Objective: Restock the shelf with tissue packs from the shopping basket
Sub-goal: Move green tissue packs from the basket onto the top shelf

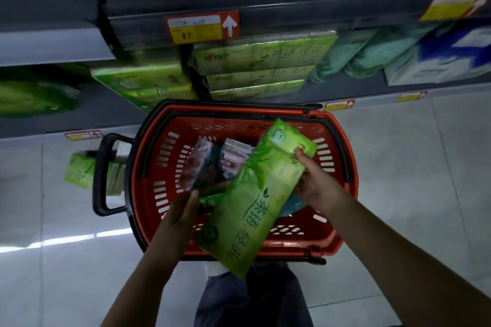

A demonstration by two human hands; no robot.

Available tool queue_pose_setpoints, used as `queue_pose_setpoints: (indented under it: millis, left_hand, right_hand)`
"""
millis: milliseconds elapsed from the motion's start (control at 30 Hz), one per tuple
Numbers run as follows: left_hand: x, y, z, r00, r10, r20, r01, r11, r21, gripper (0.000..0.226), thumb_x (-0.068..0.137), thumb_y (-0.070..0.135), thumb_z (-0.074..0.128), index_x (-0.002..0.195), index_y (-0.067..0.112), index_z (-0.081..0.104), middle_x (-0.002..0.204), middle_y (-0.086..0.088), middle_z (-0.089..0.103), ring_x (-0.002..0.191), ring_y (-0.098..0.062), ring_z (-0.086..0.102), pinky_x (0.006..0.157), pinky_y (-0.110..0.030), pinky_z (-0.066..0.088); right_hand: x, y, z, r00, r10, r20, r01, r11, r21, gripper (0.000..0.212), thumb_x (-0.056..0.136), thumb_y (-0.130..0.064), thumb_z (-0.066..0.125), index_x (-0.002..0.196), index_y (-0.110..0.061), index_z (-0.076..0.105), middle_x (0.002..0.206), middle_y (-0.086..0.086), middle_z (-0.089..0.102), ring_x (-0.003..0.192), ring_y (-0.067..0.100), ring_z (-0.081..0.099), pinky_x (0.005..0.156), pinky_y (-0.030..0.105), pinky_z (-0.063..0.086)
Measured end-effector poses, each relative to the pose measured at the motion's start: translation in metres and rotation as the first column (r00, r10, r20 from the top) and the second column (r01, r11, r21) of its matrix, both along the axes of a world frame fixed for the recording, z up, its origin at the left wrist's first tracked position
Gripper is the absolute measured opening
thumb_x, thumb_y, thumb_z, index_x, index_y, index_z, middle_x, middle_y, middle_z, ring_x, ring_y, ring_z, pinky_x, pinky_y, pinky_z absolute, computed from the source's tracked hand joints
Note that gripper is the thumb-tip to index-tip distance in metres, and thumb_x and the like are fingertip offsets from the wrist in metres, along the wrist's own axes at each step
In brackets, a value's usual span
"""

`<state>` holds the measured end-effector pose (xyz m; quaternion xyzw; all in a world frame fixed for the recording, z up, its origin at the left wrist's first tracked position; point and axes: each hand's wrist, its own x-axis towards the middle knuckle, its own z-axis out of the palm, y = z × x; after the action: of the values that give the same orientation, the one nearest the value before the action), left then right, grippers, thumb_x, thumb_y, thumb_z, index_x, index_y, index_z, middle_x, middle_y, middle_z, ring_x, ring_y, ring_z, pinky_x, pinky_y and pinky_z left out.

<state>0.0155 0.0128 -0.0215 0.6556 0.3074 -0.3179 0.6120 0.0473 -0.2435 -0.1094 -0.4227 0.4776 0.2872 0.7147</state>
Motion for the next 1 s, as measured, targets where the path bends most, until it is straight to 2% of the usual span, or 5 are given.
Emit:
queue_pose_setpoints:
  millis: [167,400,667,867,1000]
  left_hand:
    - [0.003,0.004,0.008,0.989,-0.138,0.057,0.146,0.972,-0.185,0.039,0.084,0.046,0.065,0.12,0.032,0.064,0.121,0.004,0.068,0.115,-0.016,0.063,0.1,-0.05,0.046]
    - [0.0,-0.006,0.003,0.991,0.077,-0.108,-0.109,0.935,-0.336,0.048,0.076,0.032,0.07,0.121,0.024,0.058,0.106,-0.002,0.074,0.095,-0.023,0.071,0.066,-0.035,0.058]
    - [-0.014,0.0,-0.006,0.962,0.222,-0.158,-0.263,0.912,-0.315,0.049,0.074,0.023,0.065,0.122,0.026,0.056,0.113,-0.007,0.071,0.099,-0.03,0.069,0.066,-0.044,0.059]
    - [-0.018,0.013,-0.003,0.92,0.341,-0.193,-0.386,0.871,-0.302,0.057,0.067,0.033,0.073,0.122,0.025,0.058,0.117,-0.01,0.07,0.106,-0.035,0.066,0.073,-0.05,0.057]
    - [-0.017,0.024,0.0,0.827,0.5,-0.258,-0.561,0.766,-0.314,0.042,0.081,0.033,0.057,0.123,0.026,0.059,0.124,-0.01,0.065,0.115,-0.031,0.059,0.08,-0.047,0.051]
  right_hand:
    - [0.027,0.012,0.029,0.903,0.401,0.157,-0.4,0.916,-0.039,0.072,0.056,-0.061,0.076,0.117,-0.024,0.065,0.113,0.003,0.071,0.112,0.025,0.062,0.107,0.047,0.038]
    - [0.036,0.055,0.047,0.603,0.763,0.233,-0.774,0.63,-0.057,0.043,0.076,-0.054,0.069,0.106,-0.023,0.071,0.113,0.003,0.071,0.11,0.024,0.064,0.108,0.043,0.04]
    - [0.028,0.071,0.053,0.477,0.848,0.232,-0.823,0.523,-0.222,0.057,0.077,-0.064,0.061,0.116,-0.022,0.067,0.117,-0.002,0.067,0.11,0.018,0.061,0.107,0.041,0.041]
    - [0.017,0.049,0.072,0.602,0.765,0.228,-0.698,0.643,-0.314,0.061,0.083,-0.068,0.047,0.131,-0.03,0.052,0.133,-0.01,0.053,0.122,0.012,0.047,0.107,0.037,0.032]
    - [0.01,0.013,0.073,0.847,0.508,0.157,-0.44,0.836,-0.327,0.047,0.09,-0.058,0.046,0.116,-0.022,0.061,0.105,-0.005,0.073,0.099,0.014,0.066,0.098,0.041,0.038]
